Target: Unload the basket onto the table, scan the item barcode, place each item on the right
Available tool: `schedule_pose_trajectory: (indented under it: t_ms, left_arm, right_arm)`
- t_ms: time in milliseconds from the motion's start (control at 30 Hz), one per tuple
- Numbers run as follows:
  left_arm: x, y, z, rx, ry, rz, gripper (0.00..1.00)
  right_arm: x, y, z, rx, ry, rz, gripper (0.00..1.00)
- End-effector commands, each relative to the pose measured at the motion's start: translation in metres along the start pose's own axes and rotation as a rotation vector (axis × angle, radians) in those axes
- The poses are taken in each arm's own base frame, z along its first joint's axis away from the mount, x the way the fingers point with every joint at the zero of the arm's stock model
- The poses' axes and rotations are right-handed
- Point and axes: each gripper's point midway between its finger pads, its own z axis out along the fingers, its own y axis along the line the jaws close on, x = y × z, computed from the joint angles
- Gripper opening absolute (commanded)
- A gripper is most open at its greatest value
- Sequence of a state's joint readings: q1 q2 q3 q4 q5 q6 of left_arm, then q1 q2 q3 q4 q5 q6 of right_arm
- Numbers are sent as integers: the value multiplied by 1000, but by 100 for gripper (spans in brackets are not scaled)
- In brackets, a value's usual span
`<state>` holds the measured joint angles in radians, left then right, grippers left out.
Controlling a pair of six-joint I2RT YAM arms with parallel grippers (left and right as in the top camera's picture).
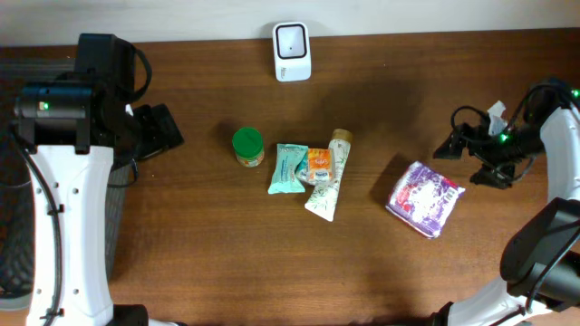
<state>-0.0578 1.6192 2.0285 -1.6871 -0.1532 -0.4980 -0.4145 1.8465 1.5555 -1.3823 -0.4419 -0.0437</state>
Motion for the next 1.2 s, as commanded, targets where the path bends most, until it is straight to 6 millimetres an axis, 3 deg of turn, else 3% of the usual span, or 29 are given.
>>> schedule_pose_trajectory:
  t_ms: [0, 167, 267, 333, 433, 533, 567, 667, 767, 833, 1067, 1100, 1167]
  left_arm:
    - [-1, 2, -8, 11, -22, -20, 99]
    - [-1, 2, -8, 11, -22, -20, 99]
    - [-1, 2, -8, 11, -22, -20, 99]
    - [-1, 2, -8, 11, -22, -20, 99]
    - [-1, 2, -8, 11, -22, -20, 99]
    - [-1, 2, -8, 11, -22, -20, 99]
    - [-1, 2, -8, 11, -23, -20, 99]
    - [-1, 2, -8, 11, -22, -20, 99]
    - [-1, 2, -8, 11, -22, -20, 99]
    - [-1, 2, -8, 11, -22, -20, 99]
    - [-1, 2, -8, 11, -22, -20, 99]
    - [-1, 2, -8, 11, -22, -20, 99]
    - [-1, 2, -8, 11, -23, -20, 99]
  right_arm:
    - [13, -35, 6, 185, 43, 86, 99]
    - [38, -43, 31, 170, 130, 133, 100]
    - [41, -31, 51, 68, 137, 135, 81]
    - [41, -21, 69, 35, 130, 92, 81]
    - [37, 15, 92, -65, 109, -12, 81]
    - [22, 78, 101, -212, 51, -158, 81]
    - [12, 96, 96, -230, 15, -202, 81]
    - [-14, 121, 66, -220, -75, -275, 85]
    - [-26, 118, 27, -105, -117, -259, 86]
    - [-13, 103, 28, -22, -66, -226, 90]
    - [74, 65, 107, 71, 247, -162, 93]
    - [84, 62, 114, 80, 275, -153, 88]
    - [99, 57, 123, 97, 317, -154, 48]
